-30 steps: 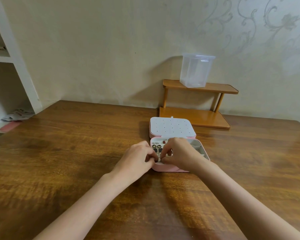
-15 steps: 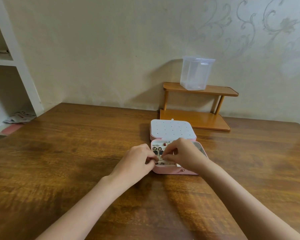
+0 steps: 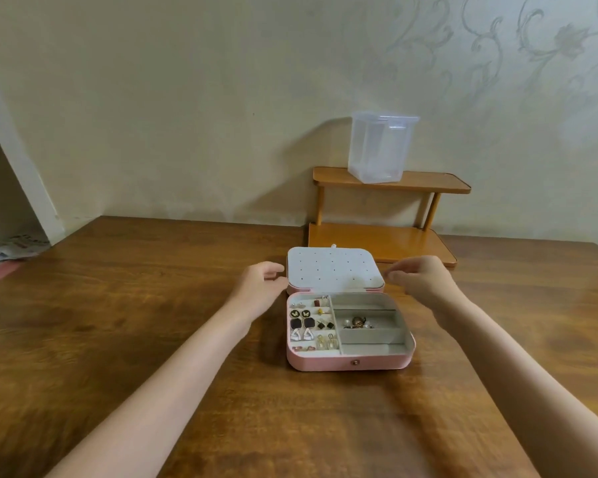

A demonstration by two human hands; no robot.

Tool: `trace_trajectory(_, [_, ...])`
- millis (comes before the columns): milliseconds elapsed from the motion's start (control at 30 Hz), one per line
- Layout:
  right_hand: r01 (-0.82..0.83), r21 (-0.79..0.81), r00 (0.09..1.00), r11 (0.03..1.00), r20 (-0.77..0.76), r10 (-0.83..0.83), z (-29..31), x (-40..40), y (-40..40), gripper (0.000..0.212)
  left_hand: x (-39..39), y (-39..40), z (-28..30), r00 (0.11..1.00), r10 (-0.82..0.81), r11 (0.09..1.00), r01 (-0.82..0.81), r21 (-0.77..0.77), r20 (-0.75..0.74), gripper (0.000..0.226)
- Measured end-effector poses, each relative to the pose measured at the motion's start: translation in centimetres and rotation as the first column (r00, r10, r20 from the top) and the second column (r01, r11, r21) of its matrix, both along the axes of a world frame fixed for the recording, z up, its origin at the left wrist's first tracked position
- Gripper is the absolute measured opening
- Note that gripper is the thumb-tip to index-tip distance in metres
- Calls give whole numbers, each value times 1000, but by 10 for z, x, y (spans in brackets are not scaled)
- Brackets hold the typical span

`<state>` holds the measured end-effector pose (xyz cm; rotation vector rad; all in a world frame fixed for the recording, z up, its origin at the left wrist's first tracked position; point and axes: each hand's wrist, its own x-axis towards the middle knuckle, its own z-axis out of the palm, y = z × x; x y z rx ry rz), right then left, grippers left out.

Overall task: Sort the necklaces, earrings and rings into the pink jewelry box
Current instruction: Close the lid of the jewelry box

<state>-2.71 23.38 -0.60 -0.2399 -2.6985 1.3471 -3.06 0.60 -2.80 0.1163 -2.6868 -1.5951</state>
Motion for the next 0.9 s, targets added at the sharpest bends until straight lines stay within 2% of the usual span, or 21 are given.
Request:
trace_trajectory(67, [31, -15, 995, 999, 96, -29, -8, -6, 5, 19, -16, 6, -6, 995, 16, 991, -28, 128, 93, 42])
trace_trajectory(167, [11, -171, 972, 985, 234, 30, -14, -14, 6, 28, -32, 14, -13, 983, 15, 947, -72, 313, 183, 48])
trace_trajectory(333, [29, -187, 984, 982, 180, 5, -19, -23, 12, 56, -41, 15, -18, 985, 59, 927, -113, 357, 160, 60])
trace_trajectory(467, [-63, -273, 988, 960, 118, 98, -8, -23, 9, 67, -35, 12, -3, 1000, 3, 950, 3, 313, -18, 68])
trace_trajectory(600, [-170, -273, 984, 947, 7, 178, 18, -16, 6, 44, -24, 4, 15, 980, -77, 988, 99, 117, -183, 52])
trace_trajectory(667, [-218, -155, 973, 964, -118, 201, 31, -8, 5, 39, -13, -1, 23, 969, -101, 991, 117, 59, -227, 45])
trace_trajectory(733, [-272, 123, 936, 954, -198, 292, 42, 5, 4, 34, -1, -4, 30, 936, -178, 982, 189, 6, -304, 36])
trace_trajectory(800, [-282, 402, 909, 871, -179, 377, 49, 17, 4, 30, 15, -6, 35, 892, -270, 963, 249, -102, -362, 24])
trace_trajectory(900, [-241, 664, 879, 708, -160, 449, 49, 33, 1, 30, 32, -9, 34, 852, -339, 924, 222, -311, -398, 19])
